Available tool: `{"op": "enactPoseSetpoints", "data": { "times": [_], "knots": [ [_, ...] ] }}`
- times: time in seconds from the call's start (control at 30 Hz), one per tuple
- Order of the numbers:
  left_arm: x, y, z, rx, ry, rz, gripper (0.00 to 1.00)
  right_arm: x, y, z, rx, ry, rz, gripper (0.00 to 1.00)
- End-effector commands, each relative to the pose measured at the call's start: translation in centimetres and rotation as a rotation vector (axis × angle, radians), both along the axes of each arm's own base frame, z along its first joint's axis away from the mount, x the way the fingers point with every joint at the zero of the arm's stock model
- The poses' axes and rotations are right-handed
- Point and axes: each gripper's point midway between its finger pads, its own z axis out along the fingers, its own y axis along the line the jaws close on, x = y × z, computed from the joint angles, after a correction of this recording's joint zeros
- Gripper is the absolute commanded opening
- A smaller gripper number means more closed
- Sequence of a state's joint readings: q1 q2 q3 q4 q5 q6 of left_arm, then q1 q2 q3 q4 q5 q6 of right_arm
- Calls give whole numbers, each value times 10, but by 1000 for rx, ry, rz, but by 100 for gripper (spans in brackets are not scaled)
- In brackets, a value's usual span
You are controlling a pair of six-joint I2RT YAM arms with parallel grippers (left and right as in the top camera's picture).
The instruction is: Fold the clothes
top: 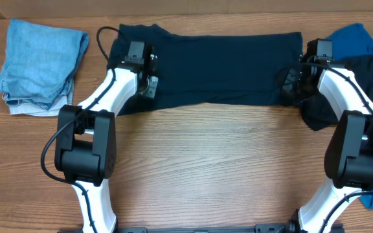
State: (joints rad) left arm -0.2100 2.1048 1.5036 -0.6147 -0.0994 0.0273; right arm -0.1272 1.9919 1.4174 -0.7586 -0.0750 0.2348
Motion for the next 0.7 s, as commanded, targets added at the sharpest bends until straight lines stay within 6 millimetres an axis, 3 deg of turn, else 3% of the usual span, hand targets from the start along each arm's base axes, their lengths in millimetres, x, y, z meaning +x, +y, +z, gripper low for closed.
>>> {"op": "enactPoseSetpoints", "data": {
  "times": [0.0, 0.07, 0.2, 0.3, 0.4, 0.57, 0.6, 0.63, 0.67],
  "knots": [
    [21, -6, 11, -7, -71, 6, 35, -1, 3, -7, 4, 11, 13, 4],
    [19, -5, 10, 8, -61, -24, 50, -1, 3, -7, 4, 11, 13, 4],
    [17, -5, 10, 44, -49, -106, 56, -1, 3, -7, 5, 13, 13, 4],
    [16, -5, 24, 83, -26, -199, 62, -1, 3, -7, 5, 13, 13, 4],
    [4, -14, 32, 112, 35, -448, 70, -1, 3, -7, 4, 12, 13, 4],
    [-19, -20, 6, 69, 107, -535, 68, 1, 3, -6, 3, 4, 13, 4],
    [-19, -20, 2, 70, 106, -535, 67, 1, 3, -6, 3, 4, 13, 4],
    [-14, -21, 2, 73, 81, -533, 57, 1, 2, -6, 3, 3, 13, 4],
    [-14, -21, 2, 73, 78, -533, 61, 1, 2, -6, 3, 3, 13, 4]
  ]
}}
